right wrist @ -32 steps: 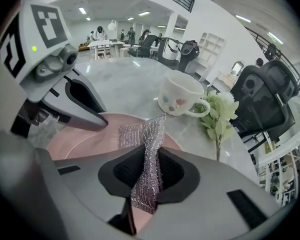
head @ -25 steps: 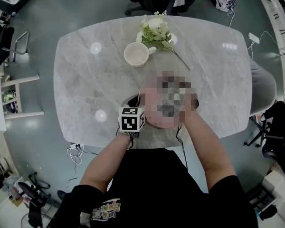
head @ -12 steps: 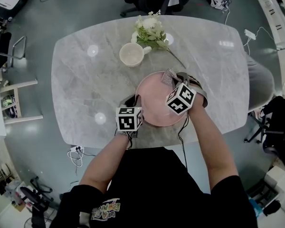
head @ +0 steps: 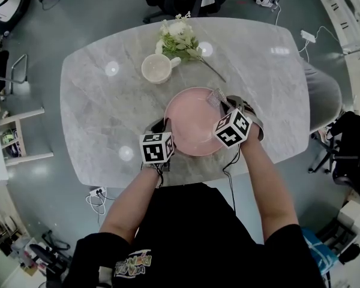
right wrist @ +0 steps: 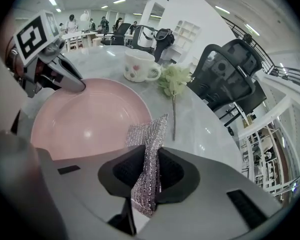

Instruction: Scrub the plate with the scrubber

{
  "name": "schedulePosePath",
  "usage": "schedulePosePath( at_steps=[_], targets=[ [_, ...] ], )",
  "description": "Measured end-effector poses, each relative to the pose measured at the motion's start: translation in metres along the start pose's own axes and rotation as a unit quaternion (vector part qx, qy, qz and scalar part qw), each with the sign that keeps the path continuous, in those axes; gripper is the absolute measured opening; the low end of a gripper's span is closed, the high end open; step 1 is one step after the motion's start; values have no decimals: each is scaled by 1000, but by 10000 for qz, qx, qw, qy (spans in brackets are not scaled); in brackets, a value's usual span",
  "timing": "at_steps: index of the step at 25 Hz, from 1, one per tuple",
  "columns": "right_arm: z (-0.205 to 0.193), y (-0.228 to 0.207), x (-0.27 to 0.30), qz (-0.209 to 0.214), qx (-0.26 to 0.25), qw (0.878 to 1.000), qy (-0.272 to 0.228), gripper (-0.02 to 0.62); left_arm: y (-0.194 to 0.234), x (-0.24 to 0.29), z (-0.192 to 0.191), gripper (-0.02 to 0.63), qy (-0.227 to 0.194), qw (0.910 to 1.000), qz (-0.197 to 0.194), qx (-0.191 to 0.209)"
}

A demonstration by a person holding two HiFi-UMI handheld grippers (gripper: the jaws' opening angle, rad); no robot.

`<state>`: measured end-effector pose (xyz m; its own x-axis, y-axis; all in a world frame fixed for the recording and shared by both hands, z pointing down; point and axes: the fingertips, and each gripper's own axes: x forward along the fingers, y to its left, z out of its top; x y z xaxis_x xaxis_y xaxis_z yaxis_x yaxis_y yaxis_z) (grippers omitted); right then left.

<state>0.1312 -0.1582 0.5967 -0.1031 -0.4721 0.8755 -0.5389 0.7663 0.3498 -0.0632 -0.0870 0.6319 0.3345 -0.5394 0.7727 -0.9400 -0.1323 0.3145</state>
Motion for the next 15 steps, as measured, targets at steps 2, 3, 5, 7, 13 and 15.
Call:
schedulePosePath(
  at_steps=[2, 3, 5, 7, 13, 15],
  targets=[
    [-8, 2, -5, -11, 107, 9999, -2, 78, 0, 0, 0, 38, -1, 10000, -1, -16],
    [-11, 3, -8, -17, 152, 9999, -4, 78, 0, 0, 0, 38, -5, 10000, 3, -25],
    [-16, 6, -13, -28, 248, 9997, -20, 78, -1, -1, 0, 38, -17, 10000, 12, -44],
    [-21, 9, -18, -25, 414, 9991, -54, 78, -1, -1, 0, 37, -21, 10000, 14, -60],
    [-32, 25, -32, -46, 887, 9959, -184, 78, 0, 0, 0, 37, -30, 9999, 22, -99],
    [-33, 32, -36, -21, 1002, 9947, -233, 78, 0, 0, -1, 37, -31, 9999, 34, -107]
  ],
)
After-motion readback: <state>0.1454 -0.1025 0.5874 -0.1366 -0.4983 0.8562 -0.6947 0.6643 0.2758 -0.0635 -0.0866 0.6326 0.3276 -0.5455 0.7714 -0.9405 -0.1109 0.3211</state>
